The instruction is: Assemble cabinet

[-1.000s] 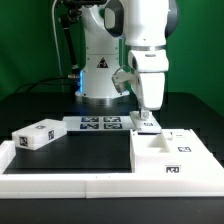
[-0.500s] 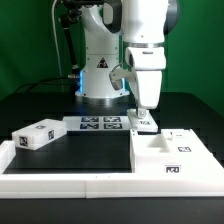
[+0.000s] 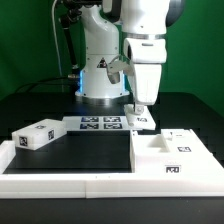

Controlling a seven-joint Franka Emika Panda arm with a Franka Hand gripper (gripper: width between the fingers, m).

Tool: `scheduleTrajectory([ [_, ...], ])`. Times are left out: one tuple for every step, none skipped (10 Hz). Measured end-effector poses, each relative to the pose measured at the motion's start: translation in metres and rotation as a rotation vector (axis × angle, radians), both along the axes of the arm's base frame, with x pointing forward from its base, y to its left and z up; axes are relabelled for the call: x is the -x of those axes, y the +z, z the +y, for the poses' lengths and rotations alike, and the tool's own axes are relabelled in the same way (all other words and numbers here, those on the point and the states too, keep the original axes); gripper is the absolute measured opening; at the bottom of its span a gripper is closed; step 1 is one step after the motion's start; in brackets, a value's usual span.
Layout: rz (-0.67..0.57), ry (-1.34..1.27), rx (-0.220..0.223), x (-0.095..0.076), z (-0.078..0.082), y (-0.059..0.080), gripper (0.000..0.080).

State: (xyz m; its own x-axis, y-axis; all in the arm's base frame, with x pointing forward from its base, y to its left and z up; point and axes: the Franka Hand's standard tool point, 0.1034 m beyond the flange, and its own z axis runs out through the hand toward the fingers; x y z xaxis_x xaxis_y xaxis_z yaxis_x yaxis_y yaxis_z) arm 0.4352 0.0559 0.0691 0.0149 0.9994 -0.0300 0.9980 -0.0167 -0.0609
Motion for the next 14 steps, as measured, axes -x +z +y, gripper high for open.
scheduleTrajectory([
  [-0.009,0.000,-0.004,0.000,0.001,-0.001,0.0068],
  [-0.033,0.001,-0.014,-0.001,0.003,-0.002,0.0068],
  [-0.045,0.003,-0.020,0.000,0.003,-0.003,0.0068],
  [-0.035,-0.001,-0.022,0.002,0.000,-0.010,0.0069],
  [-0.035,-0.015,-0.021,-0.002,-0.001,-0.010,0.0069],
  [-0.047,-0.025,-0.024,-0.006,0.000,-0.008,0.0069],
  [-0.050,-0.033,-0.026,-0.008,0.001,-0.010,0.0069],
  [-0.049,-0.036,-0.027,-0.009,0.001,-0.010,0.0069],
  [-0.057,-0.041,-0.029,-0.010,0.003,-0.010,0.0069],
  [-0.071,-0.042,-0.036,-0.009,0.004,-0.011,0.0069],
  [-0.076,-0.043,-0.038,-0.010,0.004,-0.011,0.0069],
  [-0.092,-0.043,-0.044,-0.011,0.005,-0.010,0.0069],
  [-0.085,-0.044,-0.040,-0.013,0.005,-0.009,0.0069],
  [-0.088,-0.045,-0.040,-0.018,0.005,-0.008,0.0069],
])
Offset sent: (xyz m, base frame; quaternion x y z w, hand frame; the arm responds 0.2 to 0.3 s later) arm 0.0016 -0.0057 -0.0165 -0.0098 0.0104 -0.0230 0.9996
